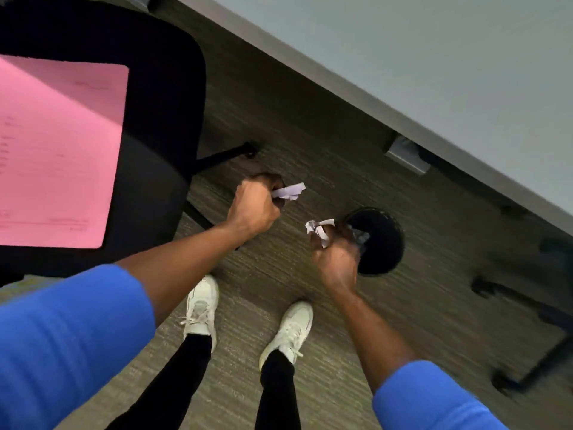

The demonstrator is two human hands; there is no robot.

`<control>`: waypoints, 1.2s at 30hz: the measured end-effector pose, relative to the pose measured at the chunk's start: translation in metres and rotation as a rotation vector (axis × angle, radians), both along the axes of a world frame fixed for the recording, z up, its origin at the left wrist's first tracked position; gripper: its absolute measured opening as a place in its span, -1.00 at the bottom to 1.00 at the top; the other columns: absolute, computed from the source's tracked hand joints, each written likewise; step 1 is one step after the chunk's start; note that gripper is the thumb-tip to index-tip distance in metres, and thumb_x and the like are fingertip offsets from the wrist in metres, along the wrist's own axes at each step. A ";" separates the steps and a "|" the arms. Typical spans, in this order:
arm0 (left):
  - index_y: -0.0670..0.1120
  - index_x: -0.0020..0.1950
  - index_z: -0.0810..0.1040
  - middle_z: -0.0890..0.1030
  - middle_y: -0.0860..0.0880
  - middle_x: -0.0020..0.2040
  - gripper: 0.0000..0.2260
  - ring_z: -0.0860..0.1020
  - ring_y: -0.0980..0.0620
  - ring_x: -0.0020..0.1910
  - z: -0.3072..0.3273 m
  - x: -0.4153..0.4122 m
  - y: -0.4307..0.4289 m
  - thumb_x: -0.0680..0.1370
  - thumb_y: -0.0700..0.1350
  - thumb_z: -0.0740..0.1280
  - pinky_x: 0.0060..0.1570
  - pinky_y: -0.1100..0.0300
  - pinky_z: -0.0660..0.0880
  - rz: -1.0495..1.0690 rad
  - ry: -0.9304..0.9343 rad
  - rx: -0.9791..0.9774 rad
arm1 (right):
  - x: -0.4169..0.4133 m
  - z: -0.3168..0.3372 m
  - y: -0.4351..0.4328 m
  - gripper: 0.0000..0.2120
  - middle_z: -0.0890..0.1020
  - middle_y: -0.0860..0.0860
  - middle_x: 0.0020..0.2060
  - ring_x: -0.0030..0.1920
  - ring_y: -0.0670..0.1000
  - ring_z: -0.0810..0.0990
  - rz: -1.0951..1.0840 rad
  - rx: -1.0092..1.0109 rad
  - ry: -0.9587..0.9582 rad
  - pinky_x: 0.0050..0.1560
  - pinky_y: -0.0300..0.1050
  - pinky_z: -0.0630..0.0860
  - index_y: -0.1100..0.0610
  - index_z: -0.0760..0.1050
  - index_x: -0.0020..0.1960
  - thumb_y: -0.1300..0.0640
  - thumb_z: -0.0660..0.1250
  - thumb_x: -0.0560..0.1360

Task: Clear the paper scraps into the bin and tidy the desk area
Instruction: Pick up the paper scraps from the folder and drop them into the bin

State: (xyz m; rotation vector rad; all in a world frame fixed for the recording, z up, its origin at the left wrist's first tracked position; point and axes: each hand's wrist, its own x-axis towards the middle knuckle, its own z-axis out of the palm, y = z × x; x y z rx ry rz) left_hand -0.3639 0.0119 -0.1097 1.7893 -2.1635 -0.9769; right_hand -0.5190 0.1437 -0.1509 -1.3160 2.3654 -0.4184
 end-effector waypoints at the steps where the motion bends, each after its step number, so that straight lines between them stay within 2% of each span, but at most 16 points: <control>1: -0.06 -0.06 0.67 0.71 -0.04 -0.11 -0.97 0.70 -0.11 -0.08 -0.006 -0.011 0.008 0.52 -0.13 0.44 -0.20 0.21 0.49 -0.017 0.005 0.024 | -0.011 -0.005 0.006 -0.67 0.74 0.11 0.07 0.08 0.18 0.71 -0.071 0.014 -0.023 0.19 0.01 0.55 0.08 0.71 0.10 -0.13 0.34 0.57; 3: -0.09 -0.14 0.66 0.66 0.03 -0.21 -0.92 0.67 -0.05 -0.17 -0.021 -0.032 0.022 0.51 -0.10 0.47 -0.32 0.38 0.34 -0.038 0.007 0.070 | -0.034 -0.013 0.018 -0.55 0.74 0.14 0.11 0.12 0.20 0.71 -0.193 0.030 -0.072 0.24 0.09 0.59 0.10 0.68 0.13 -0.25 0.27 0.57; 5: -0.12 -0.16 0.67 0.65 0.00 -0.25 -0.84 0.63 -0.02 -0.23 -0.034 -0.053 0.035 0.51 -0.04 0.50 -0.37 0.38 0.30 -0.023 0.028 0.135 | -0.055 -0.018 0.026 -0.56 0.73 0.24 0.12 0.12 0.27 0.72 -0.322 0.058 -0.107 0.19 0.18 0.61 0.19 0.67 0.13 -0.19 0.40 0.56; 7: -0.11 -0.14 0.69 0.71 -0.08 -0.17 -0.81 0.67 -0.09 -0.13 -0.047 -0.075 0.045 0.53 0.00 0.47 -0.26 0.24 0.35 -0.047 0.016 0.163 | -0.077 -0.024 0.034 -0.62 0.74 0.28 0.06 0.06 0.31 0.72 -0.459 0.050 -0.135 0.12 0.16 0.63 0.25 0.68 0.07 -0.08 0.51 0.52; 8: -0.11 -0.09 0.71 0.74 -0.11 -0.08 -0.80 0.69 -0.12 -0.02 -0.054 -0.087 0.049 0.55 0.01 0.44 -0.14 0.16 0.38 -0.082 -0.013 0.170 | -0.087 -0.027 0.038 -0.61 0.74 0.26 0.04 0.04 0.31 0.72 -0.485 0.040 -0.145 0.10 0.15 0.63 0.24 0.68 0.05 -0.10 0.52 0.50; 11: -0.12 0.05 0.72 0.74 -0.14 0.12 -0.75 0.65 -0.15 0.18 -0.067 -0.123 0.059 0.60 0.02 0.37 0.07 0.10 0.43 -0.163 -0.060 0.194 | -0.112 -0.040 0.052 -0.59 0.75 0.24 0.01 0.01 0.28 0.73 -0.484 0.045 -0.132 0.04 0.09 0.61 0.22 0.69 0.03 -0.15 0.51 0.48; 14: -0.16 0.05 0.72 0.73 -0.19 0.12 -0.74 0.66 -0.19 0.18 -0.080 -0.153 0.070 0.58 0.01 0.40 0.05 0.06 0.44 -0.198 -0.062 0.240 | -0.135 -0.051 0.060 -0.70 0.75 0.26 -0.07 -0.07 0.30 0.73 -0.432 0.038 -0.095 -0.07 0.05 0.59 0.23 0.70 -0.04 -0.02 0.56 0.48; 18: -0.21 0.10 0.72 0.71 -0.26 0.15 -0.71 0.65 -0.24 0.20 -0.093 -0.183 0.086 0.57 0.00 0.41 0.07 0.02 0.49 -0.225 -0.081 0.277 | -0.158 -0.066 0.066 -0.67 0.75 0.25 -0.13 -0.14 0.27 0.73 -0.396 0.035 -0.083 -0.12 0.01 0.57 0.22 0.69 -0.09 -0.08 0.52 0.47; 20: -0.21 0.16 0.72 0.70 -0.27 0.19 -0.72 0.63 -0.26 0.25 -0.099 -0.193 0.092 0.59 -0.05 0.39 0.15 0.01 0.48 -0.233 -0.082 0.290 | -0.166 -0.071 0.066 -0.64 0.76 0.23 -0.09 -0.09 0.26 0.74 -0.397 0.045 -0.093 -0.06 0.03 0.59 0.20 0.71 -0.04 -0.12 0.49 0.46; 25: -0.16 0.42 0.58 0.62 -0.20 0.39 -0.63 0.52 -0.19 0.42 -0.118 -0.209 0.109 0.67 -0.03 0.27 0.32 0.04 0.39 -0.271 -0.110 0.303 | -0.181 -0.081 0.061 -0.60 0.72 0.28 0.08 0.10 0.30 0.70 -0.350 0.139 -0.051 0.06 0.03 0.56 0.24 0.68 0.18 -0.04 0.53 0.50; 30: -0.17 0.44 0.57 0.59 -0.18 0.44 -0.63 0.50 -0.14 0.47 -0.131 -0.217 0.116 0.66 -0.06 0.31 0.37 0.13 0.30 -0.178 -0.037 0.348 | -0.194 -0.095 0.064 -0.59 0.68 0.30 0.12 0.14 0.32 0.67 -0.334 0.199 -0.079 0.09 0.04 0.56 0.22 0.64 0.24 -0.01 0.53 0.51; 33: -0.19 0.37 0.61 0.63 -0.18 0.38 -0.61 0.56 -0.14 0.41 -0.137 -0.223 0.118 0.63 0.01 0.38 0.35 0.12 0.38 -0.103 0.000 0.421 | -0.198 -0.103 0.066 -0.66 0.69 0.25 0.07 0.10 0.28 0.68 -0.343 0.172 -0.160 0.01 -0.09 0.47 0.14 0.67 0.15 0.04 0.59 0.44; 36: -0.16 0.34 0.64 0.67 -0.13 0.33 -0.63 0.60 -0.09 0.37 -0.140 -0.223 0.121 0.59 -0.01 0.43 0.38 0.14 0.43 -0.085 0.026 0.488 | -0.201 -0.106 0.067 -0.64 0.67 0.24 0.12 0.12 0.26 0.67 -0.318 0.219 -0.153 -0.02 -0.14 0.38 0.08 0.64 0.23 0.02 0.56 0.47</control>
